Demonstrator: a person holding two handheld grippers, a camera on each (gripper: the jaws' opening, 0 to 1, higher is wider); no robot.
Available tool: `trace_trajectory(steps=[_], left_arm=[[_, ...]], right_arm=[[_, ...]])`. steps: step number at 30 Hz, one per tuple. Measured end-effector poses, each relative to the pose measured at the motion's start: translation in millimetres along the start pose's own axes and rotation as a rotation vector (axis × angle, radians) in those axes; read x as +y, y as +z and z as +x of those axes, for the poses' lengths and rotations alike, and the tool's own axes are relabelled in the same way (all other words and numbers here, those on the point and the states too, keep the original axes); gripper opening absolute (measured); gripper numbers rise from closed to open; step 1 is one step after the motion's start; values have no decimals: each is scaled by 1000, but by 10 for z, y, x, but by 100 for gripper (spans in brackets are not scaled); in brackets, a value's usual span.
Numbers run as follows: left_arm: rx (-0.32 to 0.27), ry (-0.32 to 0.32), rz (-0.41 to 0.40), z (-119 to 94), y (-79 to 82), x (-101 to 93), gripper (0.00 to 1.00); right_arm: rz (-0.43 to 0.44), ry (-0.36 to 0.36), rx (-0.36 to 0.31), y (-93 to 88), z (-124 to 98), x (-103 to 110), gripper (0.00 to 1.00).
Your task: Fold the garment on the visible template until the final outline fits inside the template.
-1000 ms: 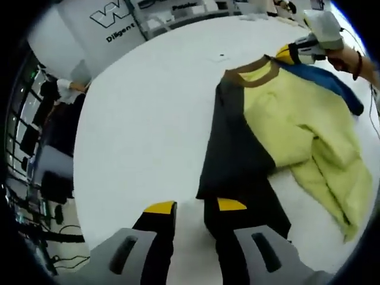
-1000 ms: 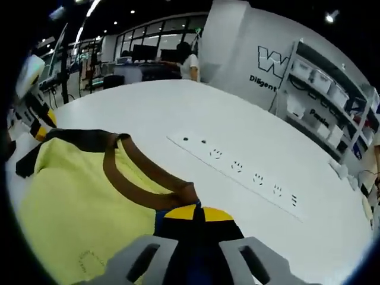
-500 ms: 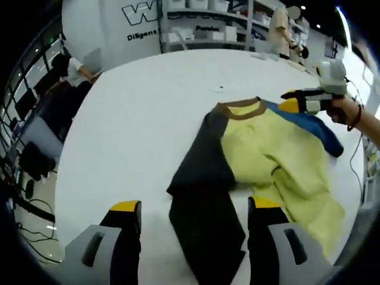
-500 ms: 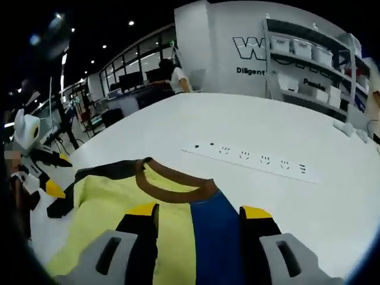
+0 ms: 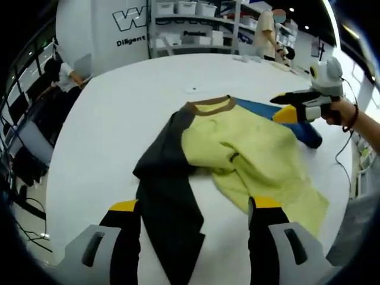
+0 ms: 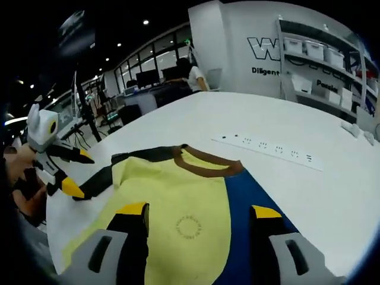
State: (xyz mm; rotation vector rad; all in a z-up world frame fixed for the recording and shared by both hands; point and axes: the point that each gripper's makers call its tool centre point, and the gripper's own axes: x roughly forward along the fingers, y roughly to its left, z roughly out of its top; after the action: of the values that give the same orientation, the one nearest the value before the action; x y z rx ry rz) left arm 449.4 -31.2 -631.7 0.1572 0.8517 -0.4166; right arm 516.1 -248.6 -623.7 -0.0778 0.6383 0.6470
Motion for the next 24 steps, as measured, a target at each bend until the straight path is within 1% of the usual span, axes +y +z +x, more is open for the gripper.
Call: trace_trajectory(steps=[1, 3, 4, 7, 11, 15, 17, 20, 23, 24], left_arm=[[-5, -8, 16, -34, -15, -55, 70], [-11, -11, 28, -62, -39, -88, 70], [-12, -21, 47, -77, -66, -125, 70], [-3, -47, 80, -123, -139, -229, 68], [3, -55, 86, -171, -229, -319, 64], [10, -80, 76, -185, -320, -439, 62], [21, -92, 82, -182, -368, -503, 59], [18, -101, 93, -185, -396, -565, 56], [33, -129, 97, -195, -461, -647, 54], [37, -131, 95, -195, -474, -656, 53]], right_arm=[[0, 1, 2, -9, -13, 11, 67], [0, 14, 1, -39, -71, 61, 67], [-1, 24, 4, -64, -110, 89, 68], [-12, 42, 1, -120, -216, 183, 68], [-41, 61, 15, -235, -370, 298, 68], [-61, 83, 35, -372, -509, 411, 68], [-77, 91, 46, -442, -571, 463, 67], [-80, 100, 55, -527, -653, 516, 65], [-67, 113, 63, -613, -710, 567, 63], [-75, 111, 74, -679, -744, 590, 63]])
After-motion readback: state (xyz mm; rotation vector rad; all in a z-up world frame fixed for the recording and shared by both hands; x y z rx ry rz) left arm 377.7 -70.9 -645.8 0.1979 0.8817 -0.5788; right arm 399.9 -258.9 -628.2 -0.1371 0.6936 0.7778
